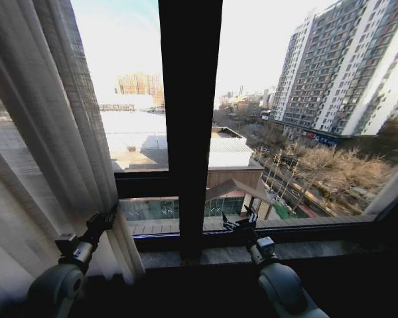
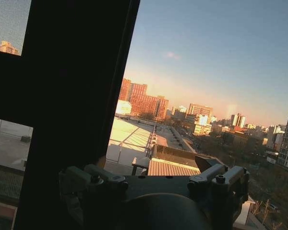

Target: Open the curtains by pulling them apart, changing their state from closed to fully open.

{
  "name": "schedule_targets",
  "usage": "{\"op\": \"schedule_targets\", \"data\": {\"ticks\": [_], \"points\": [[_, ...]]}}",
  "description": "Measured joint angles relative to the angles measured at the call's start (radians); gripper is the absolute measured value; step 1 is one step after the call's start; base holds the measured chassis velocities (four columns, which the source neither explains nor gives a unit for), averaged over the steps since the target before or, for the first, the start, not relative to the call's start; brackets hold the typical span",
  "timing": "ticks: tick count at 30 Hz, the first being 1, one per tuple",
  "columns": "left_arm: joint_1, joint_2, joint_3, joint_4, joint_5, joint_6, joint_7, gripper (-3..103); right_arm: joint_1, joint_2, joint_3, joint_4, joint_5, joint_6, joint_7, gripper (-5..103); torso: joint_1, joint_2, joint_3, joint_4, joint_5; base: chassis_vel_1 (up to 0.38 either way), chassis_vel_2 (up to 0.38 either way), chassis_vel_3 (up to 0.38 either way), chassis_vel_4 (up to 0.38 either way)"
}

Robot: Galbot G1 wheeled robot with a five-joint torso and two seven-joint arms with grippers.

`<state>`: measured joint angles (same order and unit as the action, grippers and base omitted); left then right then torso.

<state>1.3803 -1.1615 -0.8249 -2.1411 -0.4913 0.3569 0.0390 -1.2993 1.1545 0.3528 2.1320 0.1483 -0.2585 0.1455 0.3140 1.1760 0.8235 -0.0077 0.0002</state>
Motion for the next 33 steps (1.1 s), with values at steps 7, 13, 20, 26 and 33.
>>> {"op": "schedule_targets", "data": {"ticks": [7, 13, 20, 26, 33], "points": [[0.009, -0.002, -0.011, -0.012, 0.0, 0.0, 0.0, 0, 0.005, 0.005, -0.006, -0.001, -0.007, 0.0, -0.008, 100, 0.0, 0.0, 0.0, 0.0, 0.0, 0.0, 0.0, 0.0, 0.0], [0.016, -0.005, -0.016, -0.019, 0.0, -0.001, 0.0, 0, 0.003, 0.006, 0.004, -0.011, -0.066, 0.024, -0.05, 100, 0.0, 0.0, 0.0, -0.0001, 0.0, 0.0, 0.0, 0.0, 0.0], [0.021, -0.01, -0.017, -0.028, 0.0, -0.001, 0.001, 0, 0.002, 0.007, 0.005, -0.011, -0.089, 0.03, -0.055, 100, 0.0, 0.0, 0.0, -0.0002, 0.0001, 0.039, 0.03, -0.03, -0.028], [0.037, -0.019, -0.028, -0.038, 0.002, -0.003, 0.0, 0, 0.0, 0.009, 0.006, -0.01, -0.092, 0.03, -0.055, 100, 0.0, 0.0, 0.0, -0.0001, 0.0001, 0.148, 0.151, -0.141, -0.155], [0.05, -0.028, -0.033, -0.051, 0.006, -0.005, 0.0, 0, -0.003, 0.01, 0.004, -0.003, -0.093, 0.031, -0.055, 100, 0.0, 0.0, 0.0, 0.0, -0.0002, 0.24, 0.267, -0.261, -0.252]]}}
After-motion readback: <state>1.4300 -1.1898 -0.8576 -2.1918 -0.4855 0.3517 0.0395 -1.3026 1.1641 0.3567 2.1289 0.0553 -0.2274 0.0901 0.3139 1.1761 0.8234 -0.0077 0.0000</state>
